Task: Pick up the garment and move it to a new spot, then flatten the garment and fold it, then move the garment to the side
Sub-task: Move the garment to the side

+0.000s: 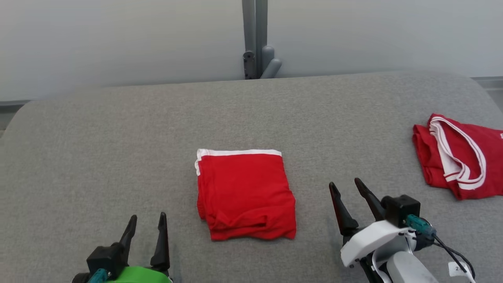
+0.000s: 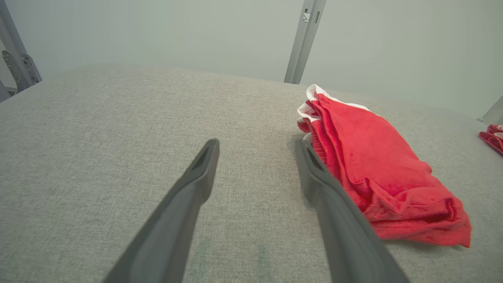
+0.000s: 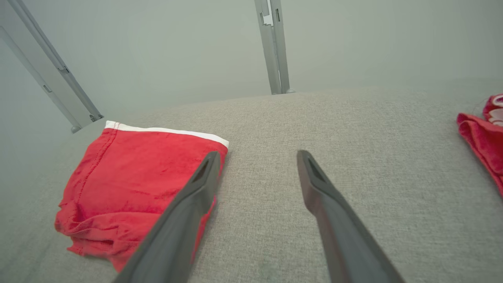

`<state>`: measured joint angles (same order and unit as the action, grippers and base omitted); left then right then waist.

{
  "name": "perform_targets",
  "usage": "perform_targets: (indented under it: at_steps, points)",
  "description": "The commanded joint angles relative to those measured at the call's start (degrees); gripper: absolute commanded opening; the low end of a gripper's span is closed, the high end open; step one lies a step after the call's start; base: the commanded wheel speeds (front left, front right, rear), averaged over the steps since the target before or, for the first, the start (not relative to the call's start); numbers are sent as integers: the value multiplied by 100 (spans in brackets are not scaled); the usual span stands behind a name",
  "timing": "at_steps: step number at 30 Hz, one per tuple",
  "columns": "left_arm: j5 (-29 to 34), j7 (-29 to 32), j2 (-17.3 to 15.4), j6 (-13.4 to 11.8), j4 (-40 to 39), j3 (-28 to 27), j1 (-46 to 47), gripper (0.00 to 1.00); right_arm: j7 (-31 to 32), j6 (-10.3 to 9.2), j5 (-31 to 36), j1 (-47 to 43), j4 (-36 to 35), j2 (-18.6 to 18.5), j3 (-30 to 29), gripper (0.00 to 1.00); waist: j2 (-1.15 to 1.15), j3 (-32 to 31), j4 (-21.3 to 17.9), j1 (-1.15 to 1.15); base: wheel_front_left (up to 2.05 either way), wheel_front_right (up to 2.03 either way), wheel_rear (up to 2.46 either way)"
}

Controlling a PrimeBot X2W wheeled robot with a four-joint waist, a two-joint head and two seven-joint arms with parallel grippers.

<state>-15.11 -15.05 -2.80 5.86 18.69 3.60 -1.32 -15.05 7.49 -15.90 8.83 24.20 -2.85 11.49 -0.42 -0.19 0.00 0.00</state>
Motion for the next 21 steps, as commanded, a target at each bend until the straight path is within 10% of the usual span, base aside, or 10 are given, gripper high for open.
perform_targets:
  at_steps: [1,20,21]
  points:
    - [-44,-12,-22,-11,4,61,151,100,-14,-2,-31,178,72,-16,52,100,42,330,399,0,0,0,0]
    - [-109,-12,-20,-47,22,408,438,100,127,-2,-1567,1812,2976,-11,837,100,42,898,1779,0,0,0,0]
    - [-101,-12,-19,-54,8,421,444,100,109,-2,-1622,1820,3023,-5,914,62,42,888,1750,0,0,0,0]
